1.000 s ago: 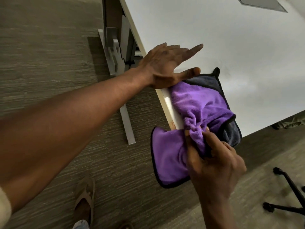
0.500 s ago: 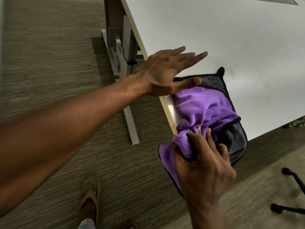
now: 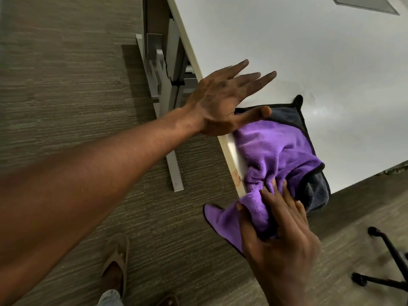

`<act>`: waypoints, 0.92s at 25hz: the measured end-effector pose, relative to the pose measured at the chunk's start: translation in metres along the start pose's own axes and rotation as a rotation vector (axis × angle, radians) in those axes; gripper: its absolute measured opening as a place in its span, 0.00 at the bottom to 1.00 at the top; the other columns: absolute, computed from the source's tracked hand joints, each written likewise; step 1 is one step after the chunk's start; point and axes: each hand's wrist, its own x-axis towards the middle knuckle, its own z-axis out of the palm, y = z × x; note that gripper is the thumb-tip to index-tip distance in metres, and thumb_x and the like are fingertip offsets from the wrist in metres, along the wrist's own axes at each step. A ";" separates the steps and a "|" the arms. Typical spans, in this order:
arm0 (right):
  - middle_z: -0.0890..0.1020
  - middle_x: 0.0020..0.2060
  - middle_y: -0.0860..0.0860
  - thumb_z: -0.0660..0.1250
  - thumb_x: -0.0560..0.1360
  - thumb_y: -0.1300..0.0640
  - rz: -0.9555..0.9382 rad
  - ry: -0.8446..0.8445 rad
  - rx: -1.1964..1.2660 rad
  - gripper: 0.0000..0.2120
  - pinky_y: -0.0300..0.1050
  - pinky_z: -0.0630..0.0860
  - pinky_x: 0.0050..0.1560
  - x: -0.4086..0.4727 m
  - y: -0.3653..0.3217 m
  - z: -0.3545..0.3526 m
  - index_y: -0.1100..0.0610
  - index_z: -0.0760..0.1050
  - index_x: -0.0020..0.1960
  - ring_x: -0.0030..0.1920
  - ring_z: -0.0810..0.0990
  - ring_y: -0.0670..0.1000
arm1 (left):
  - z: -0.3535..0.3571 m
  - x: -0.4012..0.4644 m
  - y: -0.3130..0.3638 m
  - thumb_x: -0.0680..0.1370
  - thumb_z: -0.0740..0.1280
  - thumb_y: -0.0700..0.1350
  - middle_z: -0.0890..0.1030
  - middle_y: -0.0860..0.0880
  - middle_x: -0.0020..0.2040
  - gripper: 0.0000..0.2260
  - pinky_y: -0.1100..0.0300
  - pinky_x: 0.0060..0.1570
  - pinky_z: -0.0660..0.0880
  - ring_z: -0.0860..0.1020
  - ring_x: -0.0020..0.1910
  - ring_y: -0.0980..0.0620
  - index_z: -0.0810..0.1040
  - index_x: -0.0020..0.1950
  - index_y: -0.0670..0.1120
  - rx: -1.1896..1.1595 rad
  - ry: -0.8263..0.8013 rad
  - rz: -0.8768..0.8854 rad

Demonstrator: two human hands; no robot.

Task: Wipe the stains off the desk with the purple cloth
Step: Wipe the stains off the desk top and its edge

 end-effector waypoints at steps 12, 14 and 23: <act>0.86 0.34 0.55 0.74 0.72 0.46 0.125 0.045 -0.182 0.10 0.43 0.68 0.36 0.039 -0.023 -0.001 0.52 0.86 0.47 0.33 0.84 0.61 | 0.002 -0.001 0.000 0.75 0.36 0.74 0.67 0.51 0.80 0.41 0.46 0.75 0.57 0.56 0.82 0.45 0.48 0.84 0.57 0.035 0.020 -0.004; 0.89 0.46 0.55 0.75 0.72 0.46 0.131 -0.002 -0.048 0.14 0.45 0.76 0.43 0.029 -0.017 -0.005 0.53 0.87 0.54 0.45 0.87 0.59 | 0.001 0.000 0.001 0.75 0.38 0.73 0.67 0.51 0.80 0.40 0.45 0.76 0.56 0.56 0.83 0.45 0.48 0.84 0.57 0.032 0.008 -0.006; 0.81 0.65 0.50 0.79 0.69 0.54 -0.034 -0.161 -0.169 0.22 0.63 0.79 0.63 0.017 -0.018 -0.003 0.54 0.84 0.62 0.68 0.79 0.59 | 0.004 0.000 -0.001 0.74 0.36 0.74 0.69 0.51 0.79 0.41 0.45 0.76 0.57 0.57 0.82 0.45 0.50 0.84 0.57 0.026 0.036 -0.008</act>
